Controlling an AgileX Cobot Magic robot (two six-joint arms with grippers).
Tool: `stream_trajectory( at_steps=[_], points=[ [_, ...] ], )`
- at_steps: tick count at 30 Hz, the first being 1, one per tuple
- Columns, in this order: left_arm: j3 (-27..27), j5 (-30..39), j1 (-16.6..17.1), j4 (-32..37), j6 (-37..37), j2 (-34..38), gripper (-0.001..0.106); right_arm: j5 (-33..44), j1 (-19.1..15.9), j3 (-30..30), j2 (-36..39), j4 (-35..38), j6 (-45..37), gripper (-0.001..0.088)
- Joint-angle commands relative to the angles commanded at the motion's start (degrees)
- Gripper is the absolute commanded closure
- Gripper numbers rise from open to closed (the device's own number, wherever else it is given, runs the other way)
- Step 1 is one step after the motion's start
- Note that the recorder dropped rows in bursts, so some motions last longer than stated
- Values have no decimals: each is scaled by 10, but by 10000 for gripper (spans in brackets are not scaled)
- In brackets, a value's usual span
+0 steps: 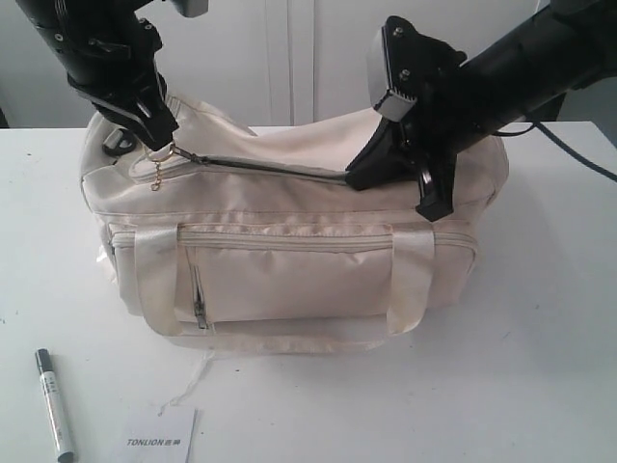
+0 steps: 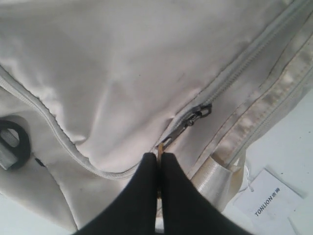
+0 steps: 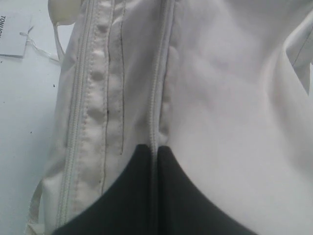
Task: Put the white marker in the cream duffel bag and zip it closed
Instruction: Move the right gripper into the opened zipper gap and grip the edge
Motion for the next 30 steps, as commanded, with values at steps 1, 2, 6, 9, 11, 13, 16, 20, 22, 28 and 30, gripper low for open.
stream_trajectory(
  at_steps=[1,2,6,9,11,13,16,20,22,28,30],
  points=[
    [0,0,0,-4,0,0,1053,-5,0,0,0,0,11,853],
    [0,0,0,-4,0,0,1053,-10,0,0,0,0,20,824],
    [0,0,0,-4,-2,0,1053,-9,0,0,-1,0,22,597],
    [0,0,0,-4,-15,1,1053,-11,0,-1,-4,2,22,392],
    [0,0,0,-5,-16,1,1053,-11,0,-4,-10,8,22,312],
    [0,0,0,-5,-16,1,1053,-12,0,-4,-22,50,22,300],
    [0,0,0,-9,-16,1,1053,-12,0,-10,-46,156,22,300],
    [0,0,0,-28,-16,1,1053,-6,9,-16,-51,285,74,320],
    [0,0,0,-40,-16,1,1053,1,22,-16,-38,265,123,353],
    [0,0,0,-46,-16,1,1053,-1,83,-60,14,136,267,362],
    [0,0,0,-46,-16,1,1053,-8,97,-86,28,83,306,362]
  ],
)
